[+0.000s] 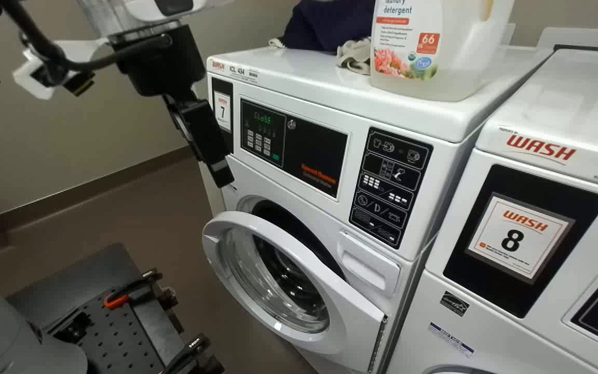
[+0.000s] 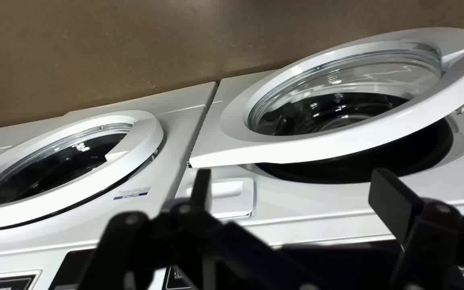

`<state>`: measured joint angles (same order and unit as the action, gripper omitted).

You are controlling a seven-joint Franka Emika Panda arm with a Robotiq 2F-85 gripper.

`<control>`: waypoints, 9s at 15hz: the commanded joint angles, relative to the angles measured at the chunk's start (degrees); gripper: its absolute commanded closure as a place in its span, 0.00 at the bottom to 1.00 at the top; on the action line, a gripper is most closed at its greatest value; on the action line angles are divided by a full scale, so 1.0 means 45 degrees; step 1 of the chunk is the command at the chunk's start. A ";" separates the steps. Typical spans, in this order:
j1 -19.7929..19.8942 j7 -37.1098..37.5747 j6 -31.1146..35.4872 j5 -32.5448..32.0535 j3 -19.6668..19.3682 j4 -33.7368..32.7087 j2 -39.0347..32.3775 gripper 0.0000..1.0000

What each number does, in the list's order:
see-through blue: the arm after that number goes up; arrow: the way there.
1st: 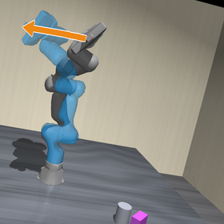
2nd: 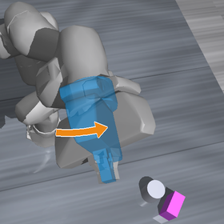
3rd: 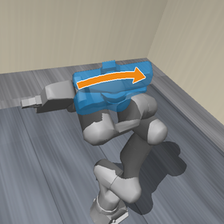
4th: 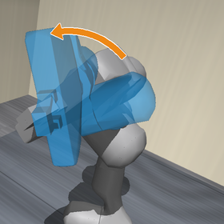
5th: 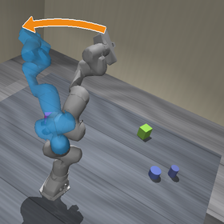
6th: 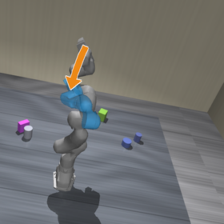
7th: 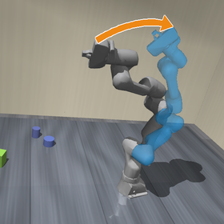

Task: Press a button on the washing machine

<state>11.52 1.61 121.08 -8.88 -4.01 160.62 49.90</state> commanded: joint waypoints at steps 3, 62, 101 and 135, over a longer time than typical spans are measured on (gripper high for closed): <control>-0.0055 0.0036 -0.0050 -0.0037 -0.0041 -0.0006 -0.0039 0.00; -0.5459 -0.6792 0.9523 -0.5740 0.1734 -0.0473 -0.6461 0.99; -0.4368 -0.2902 0.8344 -1.6224 0.3516 -0.2542 -0.9164 1.00; -0.4112 0.0174 0.7892 -2.2614 0.3189 -0.4420 -1.1777 1.00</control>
<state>-7.24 0.40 156.53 -108.90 10.57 143.56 -0.79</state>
